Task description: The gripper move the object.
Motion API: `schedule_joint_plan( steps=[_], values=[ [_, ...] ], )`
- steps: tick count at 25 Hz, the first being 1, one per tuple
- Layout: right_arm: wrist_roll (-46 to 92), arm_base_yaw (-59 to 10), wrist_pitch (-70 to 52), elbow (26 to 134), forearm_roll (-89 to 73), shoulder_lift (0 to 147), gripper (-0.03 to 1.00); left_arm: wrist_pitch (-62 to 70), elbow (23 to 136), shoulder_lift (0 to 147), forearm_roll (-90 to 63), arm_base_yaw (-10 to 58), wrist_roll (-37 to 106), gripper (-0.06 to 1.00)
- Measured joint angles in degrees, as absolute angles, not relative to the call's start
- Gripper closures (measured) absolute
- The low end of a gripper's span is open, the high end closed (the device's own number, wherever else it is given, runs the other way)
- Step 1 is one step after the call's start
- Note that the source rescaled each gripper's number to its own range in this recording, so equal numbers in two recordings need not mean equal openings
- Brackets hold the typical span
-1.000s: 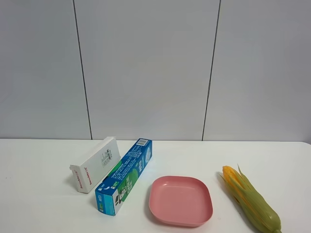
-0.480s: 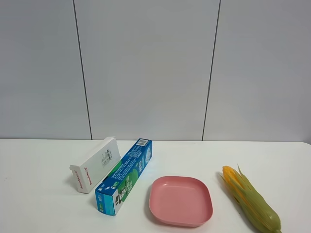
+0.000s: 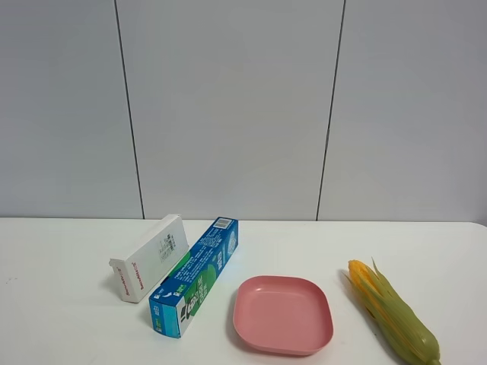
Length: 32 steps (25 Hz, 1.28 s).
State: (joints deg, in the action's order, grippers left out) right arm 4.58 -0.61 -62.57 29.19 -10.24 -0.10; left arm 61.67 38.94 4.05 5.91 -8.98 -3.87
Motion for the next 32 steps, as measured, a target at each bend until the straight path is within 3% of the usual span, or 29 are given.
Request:
schedule_joint_plan(
  steps=[13, 22, 32],
  values=[
    [4.6, -0.6, -62.6, 29.2, -10.2, -0.1, -0.03, 60.0, 29.8, -0.2, -4.2, -9.0, -0.5, -0.04],
    [4.6, -0.6, -62.6, 29.2, -10.2, -0.1, -0.03, 60.5, 29.7, -0.2, -4.4, -7.7, 9.2, -0.04],
    [4.6, -0.6, -62.6, 29.2, -10.2, -0.1, -0.03, 60.5, 29.6, -0.2, -4.4, -7.7, 9.9, -0.04]
  ],
)
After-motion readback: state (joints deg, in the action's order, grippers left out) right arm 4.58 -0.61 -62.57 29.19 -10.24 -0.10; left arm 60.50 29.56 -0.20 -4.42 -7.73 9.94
